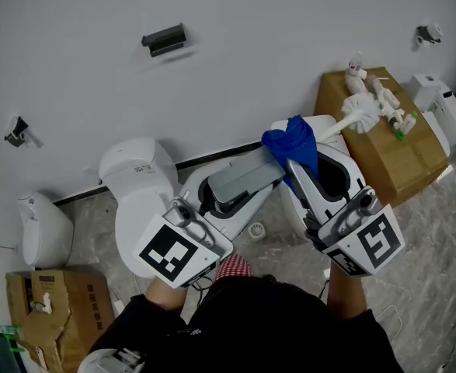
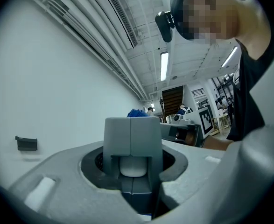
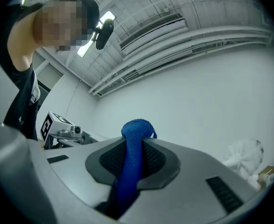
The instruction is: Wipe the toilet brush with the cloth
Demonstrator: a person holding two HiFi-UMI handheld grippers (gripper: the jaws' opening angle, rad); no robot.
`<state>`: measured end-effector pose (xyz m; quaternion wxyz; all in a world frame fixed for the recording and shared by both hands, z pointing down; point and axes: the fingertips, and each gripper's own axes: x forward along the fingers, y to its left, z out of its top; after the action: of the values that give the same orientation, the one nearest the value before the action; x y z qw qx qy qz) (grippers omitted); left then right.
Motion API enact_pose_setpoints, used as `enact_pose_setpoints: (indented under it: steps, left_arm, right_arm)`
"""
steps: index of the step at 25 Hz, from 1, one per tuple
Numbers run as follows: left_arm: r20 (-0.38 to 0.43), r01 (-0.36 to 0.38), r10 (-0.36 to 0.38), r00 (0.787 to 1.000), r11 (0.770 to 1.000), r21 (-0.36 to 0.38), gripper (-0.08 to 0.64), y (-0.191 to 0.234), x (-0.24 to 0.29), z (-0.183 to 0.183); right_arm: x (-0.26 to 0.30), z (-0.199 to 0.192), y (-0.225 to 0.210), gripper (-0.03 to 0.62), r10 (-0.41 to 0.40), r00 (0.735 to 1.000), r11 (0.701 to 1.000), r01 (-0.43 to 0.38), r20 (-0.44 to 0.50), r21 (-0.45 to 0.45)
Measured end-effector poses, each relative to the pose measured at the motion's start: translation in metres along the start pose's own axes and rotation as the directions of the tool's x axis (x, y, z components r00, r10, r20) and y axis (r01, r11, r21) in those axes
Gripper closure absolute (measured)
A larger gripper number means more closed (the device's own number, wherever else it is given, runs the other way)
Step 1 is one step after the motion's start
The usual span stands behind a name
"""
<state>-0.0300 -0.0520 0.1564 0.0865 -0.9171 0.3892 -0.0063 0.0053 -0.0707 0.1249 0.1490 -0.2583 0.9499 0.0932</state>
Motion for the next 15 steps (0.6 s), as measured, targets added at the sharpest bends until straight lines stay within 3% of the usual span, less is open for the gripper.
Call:
enact_pose_setpoints:
  steps: [2, 6, 15]
  left_arm:
    - [0.005, 0.01, -0.01, 1.0, 1.0, -0.016, 0.397, 0.004, 0.0, -0.001]
    - [0.02, 0.041, -0.04, 0.999, 0.998, -0.056, 0.397, 0.051, -0.013, 0.007]
    - [0.024, 0.072, -0.071, 0.997, 0.995, -0.062, 0.397, 0.052, -0.014, 0.007]
  right_arm:
    - [0.005, 0.001, 0.001, 0.526, -0.011, 1.0, 1.0, 0.011, 0.002, 0.01]
    - [0.055, -0.001, 0.002, 0.526, -0.049, 0.998, 0.999, 0.049, -0.037, -0.003]
    - [0.055, -0.002, 0.003, 0.526, -0.085, 0.995, 0.996, 0.085, -0.044, -0.023]
